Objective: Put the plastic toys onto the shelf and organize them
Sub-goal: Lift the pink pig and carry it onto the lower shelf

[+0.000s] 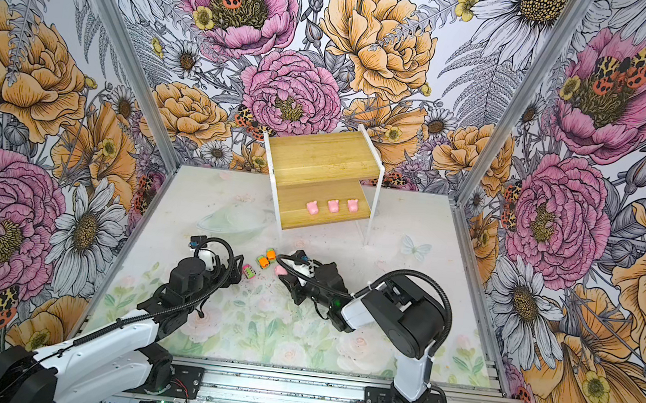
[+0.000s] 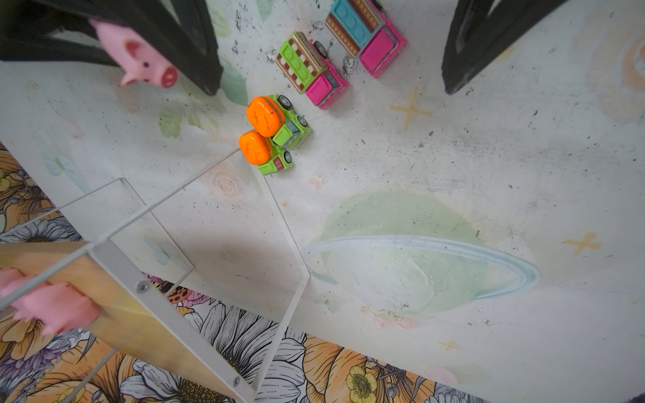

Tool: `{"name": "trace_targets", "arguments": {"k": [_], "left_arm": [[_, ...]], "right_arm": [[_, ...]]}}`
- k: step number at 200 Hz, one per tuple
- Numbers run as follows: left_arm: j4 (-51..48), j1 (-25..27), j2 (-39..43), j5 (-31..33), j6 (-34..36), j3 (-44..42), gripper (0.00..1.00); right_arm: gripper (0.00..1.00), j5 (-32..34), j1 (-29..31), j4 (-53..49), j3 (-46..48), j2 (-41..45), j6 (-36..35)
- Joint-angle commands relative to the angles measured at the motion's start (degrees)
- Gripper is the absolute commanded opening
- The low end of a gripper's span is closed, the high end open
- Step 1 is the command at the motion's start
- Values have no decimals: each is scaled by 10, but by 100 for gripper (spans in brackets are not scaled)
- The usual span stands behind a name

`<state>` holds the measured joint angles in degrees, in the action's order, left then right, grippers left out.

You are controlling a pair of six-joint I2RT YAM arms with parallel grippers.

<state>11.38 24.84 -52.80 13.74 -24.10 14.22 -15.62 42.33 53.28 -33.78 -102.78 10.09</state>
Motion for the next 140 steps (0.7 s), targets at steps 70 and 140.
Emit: {"name": "trace_targets", "arguments": {"k": [70, 140], "left_arm": [[32, -9, -39, -13, 21, 17, 99], [32, -12, -47, -13, 27, 20, 99]], "right_arm": [[29, 154, -36, -197, -145, 128, 22], [28, 196, -34, -280, -252, 75, 57]]}}
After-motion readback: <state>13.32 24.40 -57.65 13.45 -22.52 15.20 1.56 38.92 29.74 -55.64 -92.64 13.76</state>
